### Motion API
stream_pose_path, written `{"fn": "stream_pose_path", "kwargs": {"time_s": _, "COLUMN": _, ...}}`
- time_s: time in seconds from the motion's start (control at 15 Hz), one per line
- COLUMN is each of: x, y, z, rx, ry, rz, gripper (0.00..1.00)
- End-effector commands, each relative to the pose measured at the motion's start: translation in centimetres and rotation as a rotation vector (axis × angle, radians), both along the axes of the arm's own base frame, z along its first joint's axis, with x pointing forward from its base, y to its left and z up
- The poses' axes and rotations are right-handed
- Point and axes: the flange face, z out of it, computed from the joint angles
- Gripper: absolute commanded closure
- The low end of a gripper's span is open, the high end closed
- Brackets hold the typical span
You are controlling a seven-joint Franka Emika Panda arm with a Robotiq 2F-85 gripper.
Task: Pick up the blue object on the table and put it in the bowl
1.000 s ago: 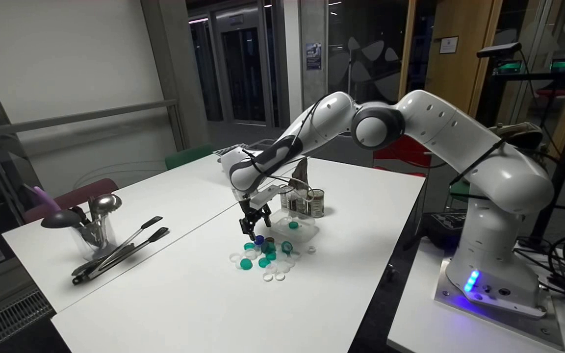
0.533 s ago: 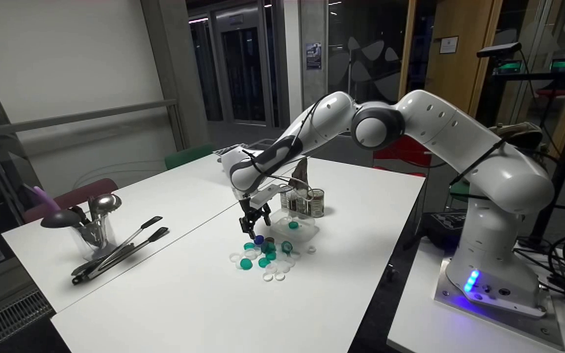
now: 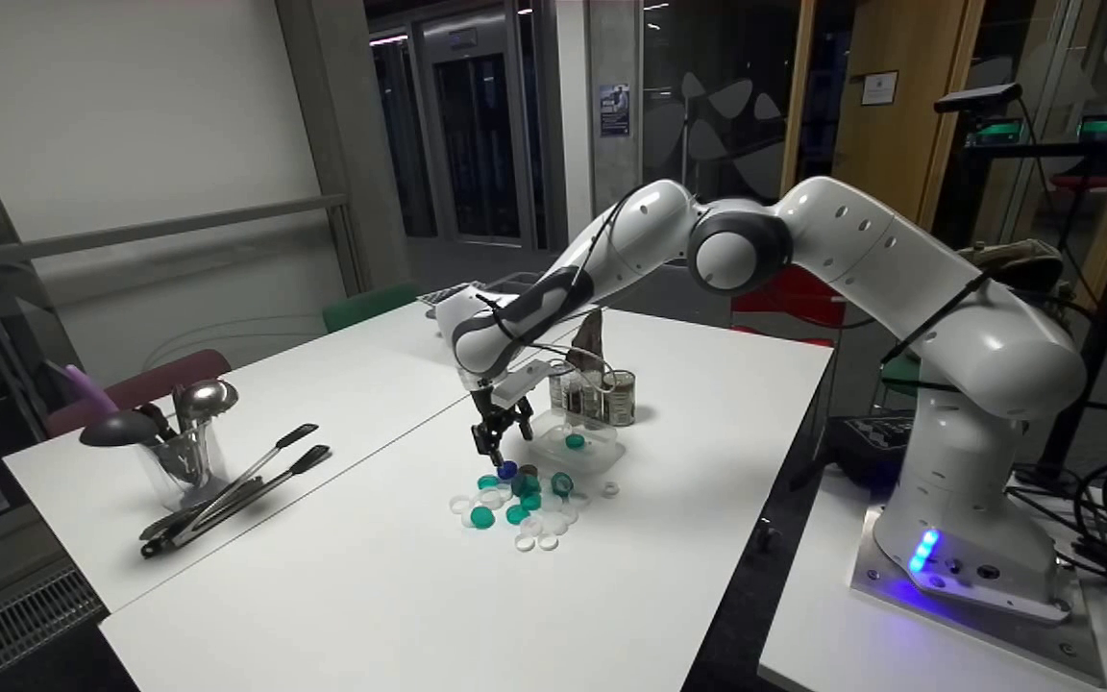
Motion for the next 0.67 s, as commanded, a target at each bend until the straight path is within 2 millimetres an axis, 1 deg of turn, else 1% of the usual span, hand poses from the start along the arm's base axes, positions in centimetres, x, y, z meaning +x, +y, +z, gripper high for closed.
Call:
{"fn": "stream_pose_path", "kwargs": {"time_s": 0.0, "x": 0.73, "y": -0.37, "z": -0.11, "rx": -0.004, "ry": -0.015, "rz": 0.003, "gripper": 0.0}}
{"fn": "stream_pose_path", "kwargs": {"time_s": 0.13, "x": 0.78, "y": -0.37, "z": -0.38, "rx": -0.003, "ry": -0.012, "rz": 0.004, "gripper": 0.0}}
{"fn": "stream_pose_path", "kwargs": {"time_s": 0.2, "x": 0.85, "y": -0.37, "z": -0.51, "rx": -0.002, "ry": -0.012, "rz": 0.004, "gripper": 0.03}}
{"fn": "stream_pose_path", "kwargs": {"time_s": 0.27, "x": 0.9, "y": -0.35, "z": -0.64, "rx": -0.001, "ry": -0.013, "rz": 0.004, "gripper": 0.14}}
{"fn": "stream_pose_path", "kwargs": {"time_s": 0.33, "x": 0.93, "y": -0.33, "z": -0.75, "rx": -0.001, "ry": -0.012, "rz": 0.004, "gripper": 0.23}}
{"fn": "stream_pose_path", "kwargs": {"time_s": 0.4, "x": 0.97, "y": -0.32, "z": -0.8, "rx": -0.001, "ry": -0.013, "rz": 0.004, "gripper": 0.29}}
{"fn": "stream_pose_path", "kwargs": {"time_s": 0.6, "x": 1.08, "y": -0.31, "z": -0.92, "rx": 0.0, "ry": -0.016, "rz": 0.004, "gripper": 0.36}}
